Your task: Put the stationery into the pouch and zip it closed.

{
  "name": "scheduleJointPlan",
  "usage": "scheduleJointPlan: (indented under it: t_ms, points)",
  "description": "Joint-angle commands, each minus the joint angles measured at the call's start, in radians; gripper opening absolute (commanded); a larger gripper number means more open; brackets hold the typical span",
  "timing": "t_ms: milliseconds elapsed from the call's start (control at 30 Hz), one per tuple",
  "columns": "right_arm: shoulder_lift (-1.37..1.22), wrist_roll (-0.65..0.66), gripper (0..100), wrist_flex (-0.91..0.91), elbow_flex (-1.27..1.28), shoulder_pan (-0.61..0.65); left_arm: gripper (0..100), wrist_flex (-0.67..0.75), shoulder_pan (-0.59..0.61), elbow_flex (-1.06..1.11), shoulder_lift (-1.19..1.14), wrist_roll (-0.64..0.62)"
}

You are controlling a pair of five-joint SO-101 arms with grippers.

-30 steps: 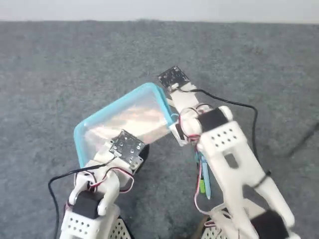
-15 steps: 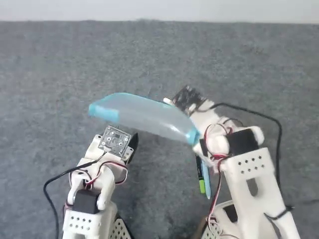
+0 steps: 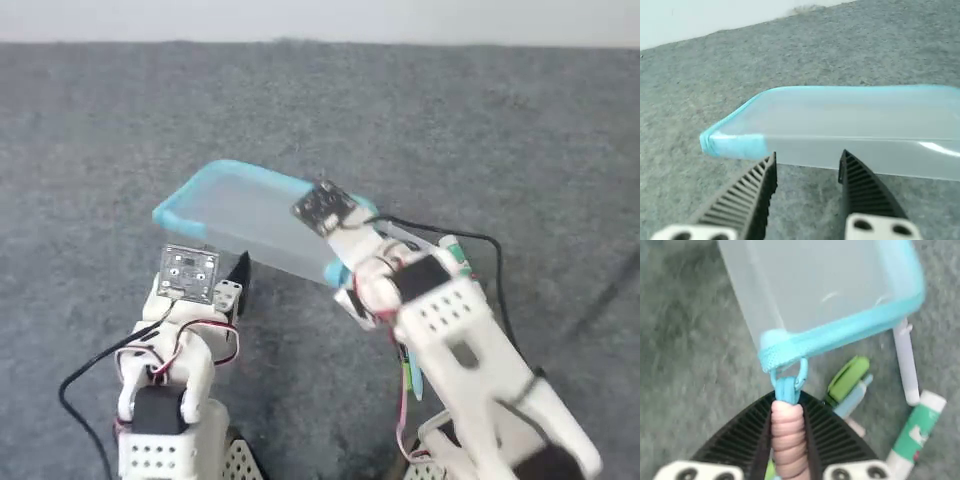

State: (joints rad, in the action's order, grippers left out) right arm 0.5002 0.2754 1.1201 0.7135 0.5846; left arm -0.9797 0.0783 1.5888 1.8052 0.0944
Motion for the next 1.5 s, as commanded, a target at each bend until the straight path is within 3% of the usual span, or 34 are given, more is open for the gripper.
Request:
scheduleJointPlan:
  t_ms: [0,133,267,433,600,833,1033,1133,1267,1467]
  points:
    - [-0.134,-0.075,13.7,-0.107,-0.138,0.01,19,0.006,0.041,-0.061,0.014,-0.02]
    - [-0.271,-0.069,22.1,-0.091,-0.198,0.002,19,0.008,0.114,-0.061,0.014,-0.017]
    - [-0.315,0.021,28.4,0.035,-0.184,-0.038,19,0.04,0.129,-0.045,0.015,-0.015]
    - [-0.239,0.04,29.6,0.082,-0.178,-0.077,19,0.115,0.124,0.007,0.015,0.018]
    - [-0.177,0.034,29.5,0.019,-0.17,-0.067,19,0.115,0.123,0.005,0.015,0.017]
    - [-0.364,0.043,23.6,-0.056,-0.169,0.012,19,0.115,0.123,0.007,0.015,0.018]
    - [-0.481,0.044,21.5,-0.096,-0.173,-0.013,19,0.115,0.123,0.008,0.015,0.018]
    - [-0.481,0.041,14.7,-0.097,-0.178,-0.031,19,0.115,0.121,0.008,0.015,0.018]
    - [-0.481,-0.003,0.0,-0.076,-0.227,-0.084,19,0.115,0.103,0.01,0.015,0.018]
    - [-0.44,-0.034,0.6,0.076,-0.325,-0.124,19,0.186,0.041,0.059,0.014,0.02]
